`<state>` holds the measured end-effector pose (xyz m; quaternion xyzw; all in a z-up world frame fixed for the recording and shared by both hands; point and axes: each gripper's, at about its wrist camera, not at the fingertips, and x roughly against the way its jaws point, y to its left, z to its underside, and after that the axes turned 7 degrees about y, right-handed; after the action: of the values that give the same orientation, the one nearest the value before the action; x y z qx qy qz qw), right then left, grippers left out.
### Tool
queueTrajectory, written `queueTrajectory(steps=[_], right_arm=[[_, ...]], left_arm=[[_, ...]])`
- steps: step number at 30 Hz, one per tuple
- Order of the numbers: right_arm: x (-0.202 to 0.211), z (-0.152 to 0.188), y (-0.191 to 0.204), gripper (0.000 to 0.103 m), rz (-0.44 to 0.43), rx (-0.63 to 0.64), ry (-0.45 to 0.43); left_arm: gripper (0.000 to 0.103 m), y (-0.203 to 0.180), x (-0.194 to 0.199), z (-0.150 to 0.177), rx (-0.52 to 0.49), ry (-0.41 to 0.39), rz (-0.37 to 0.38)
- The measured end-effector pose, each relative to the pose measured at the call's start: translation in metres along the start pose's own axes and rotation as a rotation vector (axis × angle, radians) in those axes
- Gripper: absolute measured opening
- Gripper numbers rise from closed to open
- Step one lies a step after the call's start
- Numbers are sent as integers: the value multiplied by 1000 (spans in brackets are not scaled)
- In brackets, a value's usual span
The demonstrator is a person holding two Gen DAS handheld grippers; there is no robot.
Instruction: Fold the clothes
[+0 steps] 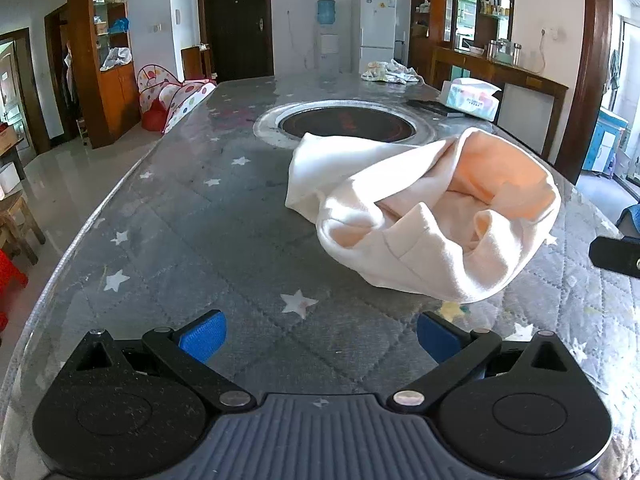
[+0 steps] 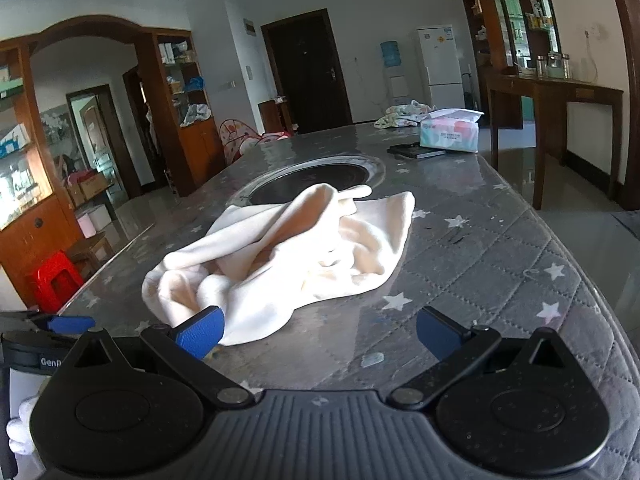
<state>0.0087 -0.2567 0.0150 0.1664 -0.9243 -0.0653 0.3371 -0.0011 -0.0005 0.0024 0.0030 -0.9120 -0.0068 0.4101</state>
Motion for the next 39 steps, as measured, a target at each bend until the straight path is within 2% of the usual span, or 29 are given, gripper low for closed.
queueTrajectory(steps=[6,18,39], right_arm=[[4,-1,17,103,67,92,-14],[11,0,24,103,53,53,28],[5,0,27,103,45,34,58]], left_arm=[[103,-1,9,-3,12,15,2],[103,-3,22,-1,42,12,-37],[103,-8,17,0,42,35,-32]])
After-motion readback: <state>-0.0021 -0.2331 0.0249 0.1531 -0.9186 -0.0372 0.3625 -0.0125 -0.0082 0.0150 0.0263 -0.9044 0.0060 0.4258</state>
